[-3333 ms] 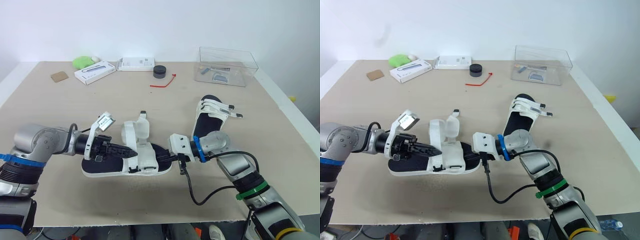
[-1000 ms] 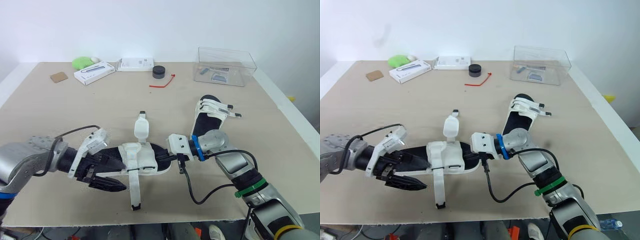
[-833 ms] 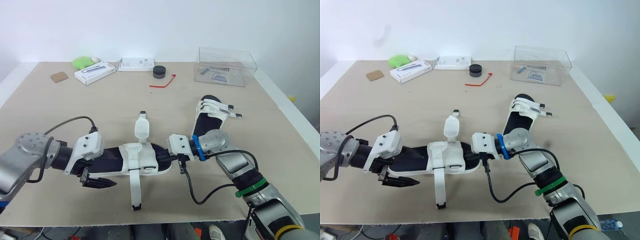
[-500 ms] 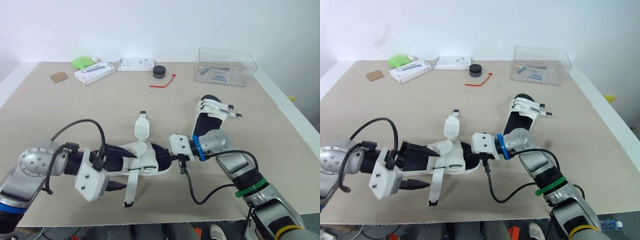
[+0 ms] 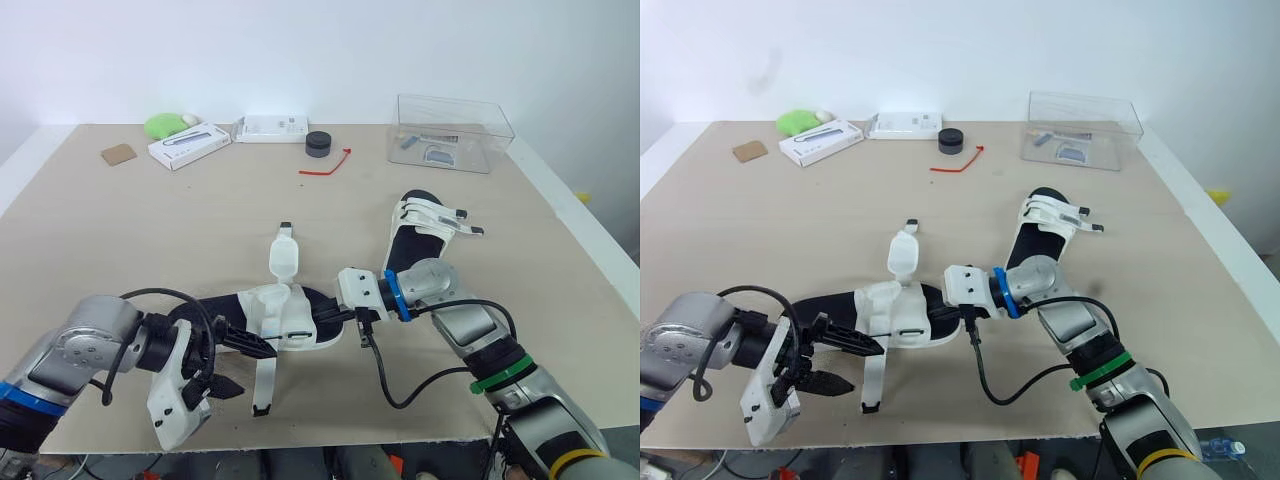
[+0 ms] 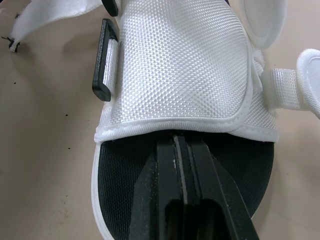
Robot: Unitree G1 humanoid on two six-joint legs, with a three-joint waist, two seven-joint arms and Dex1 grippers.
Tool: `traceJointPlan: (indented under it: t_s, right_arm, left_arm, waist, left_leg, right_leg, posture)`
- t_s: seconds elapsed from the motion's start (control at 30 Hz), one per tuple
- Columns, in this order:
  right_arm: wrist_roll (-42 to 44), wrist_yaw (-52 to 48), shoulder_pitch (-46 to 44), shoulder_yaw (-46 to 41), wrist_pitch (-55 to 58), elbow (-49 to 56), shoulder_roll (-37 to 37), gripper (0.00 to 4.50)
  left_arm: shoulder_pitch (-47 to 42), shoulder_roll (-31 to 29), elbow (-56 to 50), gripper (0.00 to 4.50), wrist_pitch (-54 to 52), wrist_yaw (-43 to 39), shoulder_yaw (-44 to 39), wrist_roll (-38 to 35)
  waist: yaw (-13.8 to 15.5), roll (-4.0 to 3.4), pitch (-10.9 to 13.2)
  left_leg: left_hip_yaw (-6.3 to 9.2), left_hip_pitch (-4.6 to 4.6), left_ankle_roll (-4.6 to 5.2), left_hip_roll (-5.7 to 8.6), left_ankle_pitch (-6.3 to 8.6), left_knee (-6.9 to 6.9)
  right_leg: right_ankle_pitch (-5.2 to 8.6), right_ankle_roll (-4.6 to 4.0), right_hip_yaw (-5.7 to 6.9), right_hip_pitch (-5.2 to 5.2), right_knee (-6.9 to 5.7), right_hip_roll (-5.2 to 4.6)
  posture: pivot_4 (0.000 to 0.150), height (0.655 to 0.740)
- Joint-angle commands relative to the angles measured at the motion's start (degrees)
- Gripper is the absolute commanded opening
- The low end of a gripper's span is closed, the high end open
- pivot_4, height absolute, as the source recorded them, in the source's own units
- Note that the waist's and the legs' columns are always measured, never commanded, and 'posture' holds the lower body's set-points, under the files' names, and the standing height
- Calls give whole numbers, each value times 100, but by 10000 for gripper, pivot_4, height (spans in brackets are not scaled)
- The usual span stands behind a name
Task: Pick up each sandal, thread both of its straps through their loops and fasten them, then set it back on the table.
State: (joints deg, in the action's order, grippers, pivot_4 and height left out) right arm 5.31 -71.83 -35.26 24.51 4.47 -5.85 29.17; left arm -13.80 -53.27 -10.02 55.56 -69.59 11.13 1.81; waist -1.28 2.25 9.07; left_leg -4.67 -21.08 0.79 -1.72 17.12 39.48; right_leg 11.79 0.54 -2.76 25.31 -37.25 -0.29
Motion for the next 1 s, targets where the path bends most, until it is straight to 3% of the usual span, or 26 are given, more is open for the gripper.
traceJointPlan:
  t_s: [0.03, 0.13, 0.2, 0.27, 0.4, 0.53, 0.7, 1.0]
  right_arm:
    - [-235, -23, 38, 98, 113, -113, 89, 0]
    - [-237, -22, 40, 96, 124, -107, 95, 0]
    - [-239, -25, 36, 93, 128, -112, 102, 0]
    - [-249, -17, 36, 97, 139, -109, 103, 0]
    - [-253, -21, 35, 95, 147, -104, 116, 0]
    - [-260, -32, 33, 96, 147, -107, 134, 0]
    - [-270, -35, 12, 99, 140, -128, 133, 0]
    - [-287, -58, -23, 117, 99, -185, 133, 0]
  left_arm:
    - [-186, 93, -51, 44375, 151, 284, 234, 154]
    - [-267, 112, -67, 44375, 48, 407, 400, 153]
    - [-326, 101, -94, 39245, -29, 440, 542, 124]
    - [-362, 92, -98, 32728, -66, 464, 655, 126]
    - [-380, 75, -67, 13757, -209, 576, 715, 76]
    - [-113, 31, -271, 305, -849, 676, 661, -474]
    - [410, -214, -1061, 305, -1386, 710, 543, -1115]
    - [721, -99, -1632, 305, -2149, 937, 264, -1480]
  waist:
    - [1, 0, 0]
    - [1, 0, 0]
    - [1, 0, 0]
    - [1, 0, 0]
    - [1, 0, 0]
    - [0, 0, 0]
    - [0, 0, 0]
    - [4, -1, -1]
  left_leg:
    - [0, 0, 0, 0, 0, 0]
    - [0, 0, 0, 0, 0, 0]
    - [0, 0, 0, 0, 0, 0]
    - [0, 0, 0, 0, 0, 0]
    - [0, 1, 1, 0, 0, 1]
    - [-2, 2, 1, -1, 0, 1]
    - [-2, 1, 4, -3, 1, 1]
    - [-1, 4, 6, -2, 0, 3]
  right_leg:
    - [0, 0, 1, 0, 0, 0]
    - [-1, 1, 2, 0, 0, 2]
    - [-1, 1, 2, 0, 0, 3]
    - [-1, 1, 3, 0, 0, 3]
    - [-1, 2, 2, -1, 0, 4]
    - [-1, 2, 1, -1, 0, 2]
    - [-1, 2, 3, 0, 0, -3]
    - [-2, 1, 5, -3, 0, 10]
  posture:
    - [1500, 7400]
    - [1500, 7400]
    - [1500, 7400]
    - [1500, 7400]
    - [1500, 7400]
    - [1500, 7400]
    - [1500, 7400]
    - [1500, 7400]
